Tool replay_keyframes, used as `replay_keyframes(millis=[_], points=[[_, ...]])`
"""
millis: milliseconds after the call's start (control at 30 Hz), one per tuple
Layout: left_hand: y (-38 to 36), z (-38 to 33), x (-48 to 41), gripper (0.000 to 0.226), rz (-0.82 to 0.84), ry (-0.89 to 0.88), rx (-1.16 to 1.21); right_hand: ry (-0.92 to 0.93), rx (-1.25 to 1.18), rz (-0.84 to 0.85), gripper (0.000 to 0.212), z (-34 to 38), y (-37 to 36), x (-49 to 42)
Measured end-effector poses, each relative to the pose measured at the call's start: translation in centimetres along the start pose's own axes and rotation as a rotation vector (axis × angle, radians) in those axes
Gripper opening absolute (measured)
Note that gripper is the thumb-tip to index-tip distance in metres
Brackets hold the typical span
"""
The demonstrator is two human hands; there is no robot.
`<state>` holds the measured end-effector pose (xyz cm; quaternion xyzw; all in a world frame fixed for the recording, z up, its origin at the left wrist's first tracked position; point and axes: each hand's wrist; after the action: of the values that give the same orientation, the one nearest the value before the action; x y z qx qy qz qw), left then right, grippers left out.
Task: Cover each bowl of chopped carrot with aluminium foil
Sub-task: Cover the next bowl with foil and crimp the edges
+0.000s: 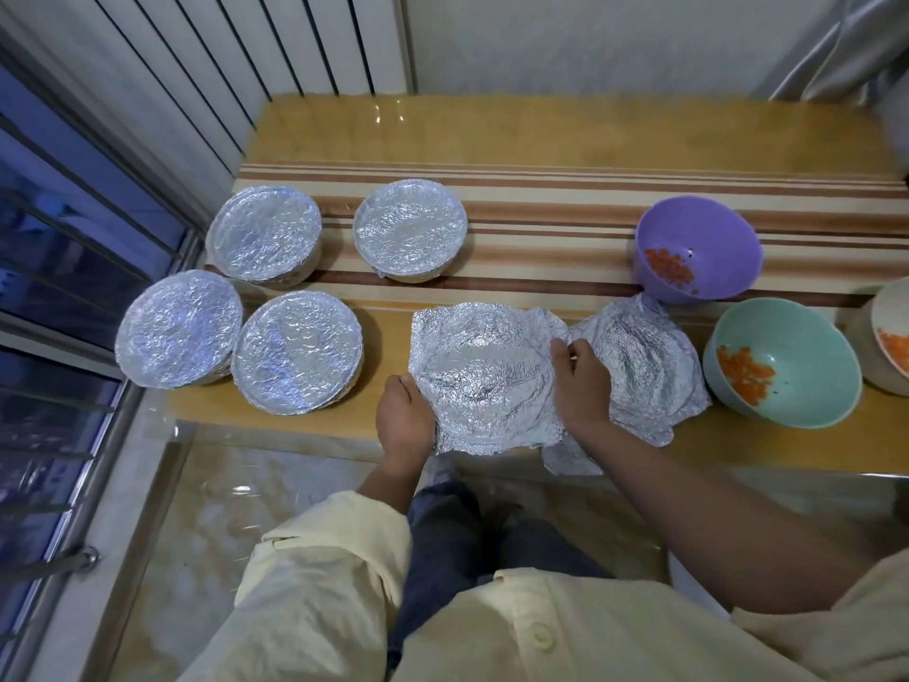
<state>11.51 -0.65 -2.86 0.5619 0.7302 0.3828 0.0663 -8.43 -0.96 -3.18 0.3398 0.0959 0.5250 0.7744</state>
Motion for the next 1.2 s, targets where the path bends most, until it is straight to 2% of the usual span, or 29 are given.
replay_keyframes(millis=[200, 300, 367, 433, 500, 567, 633, 733, 800, 867, 933, 1000, 1100, 1200], points=[[-0.2, 0.0, -0.1, 0.039, 0.010, 0.082, 0.031, -0.011, -0.097, 0.036, 0.036, -0.2, 0.0, 0.0], [0.0, -0.6, 0.3, 0.029, -0.093, 0.083, -0.006, -0.006, -0.096, 0.054, 0.035, -0.2, 0.1, -0.1], [0.3, -1.3, 0.7, 0.021, -0.247, -0.068, -0.046, -0.001, -0.091, 0.049, 0.035, -0.1, 0.1, -0.2], [0.3, -1.8, 1.1, 0.028, -0.318, -0.389, -0.171, 0.000, -0.078, 0.046, 0.036, -0.2, 0.1, -0.3], [-0.5, -2.0, 1.0, 0.039, -0.215, -0.673, -0.337, -0.005, -0.073, 0.049, 0.037, -0.2, 0.0, -0.5], [-1.4, -1.9, 0.8, 0.051, -0.036, -0.783, -0.497, -0.009, -0.072, 0.052, 0.037, -0.2, 0.0, -0.6], [-2.3, -1.5, 0.5, 0.060, 0.080, -0.789, -0.604, -0.007, -0.052, 0.050, 0.036, -0.4, 0.0, -0.7], [-3.0, -0.7, 0.0, 0.063, 0.109, -0.758, -0.660, 0.010, 0.006, 0.004, 0.031, -0.2, 0.2, -0.8], [-3.1, -0.6, -0.2, 0.062, 0.100, -0.763, -0.672, 0.163, 0.098, -0.125, 0.039, 0.5, 0.7, -0.8], [-3.2, -0.7, -0.1, 0.062, 0.100, -0.768, -0.673, 0.413, 0.218, -0.196, 0.047, 2.1, 0.8, -0.6], [-3.2, -0.8, 0.0, 0.062, 0.100, -0.768, -0.666, 0.622, 0.345, -0.103, 0.049, 3.3, 0.1, -0.1], [-3.2, -0.8, 0.1, 0.062, 0.099, -0.769, -0.658, 0.697, 0.486, 0.035, 0.054, 3.0, -1.4, 0.3], [-3.1, -0.8, 0.0, 0.062, 0.101, -0.779, -0.667, 0.605, 0.602, 0.146, 0.064, 1.4, -2.5, 0.4], [-3.2, -0.7, -0.1, 0.065, 0.091, -0.779, -0.676, 0.571, 0.573, 0.155, 0.065, 0.8, -2.7, 0.1]])
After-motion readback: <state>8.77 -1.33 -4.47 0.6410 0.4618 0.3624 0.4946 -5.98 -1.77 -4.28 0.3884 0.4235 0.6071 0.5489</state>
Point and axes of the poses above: each hand's wrist, its own x-axis away from the middle knuckle, its own y-axis out of the back of the hand, z = x × y
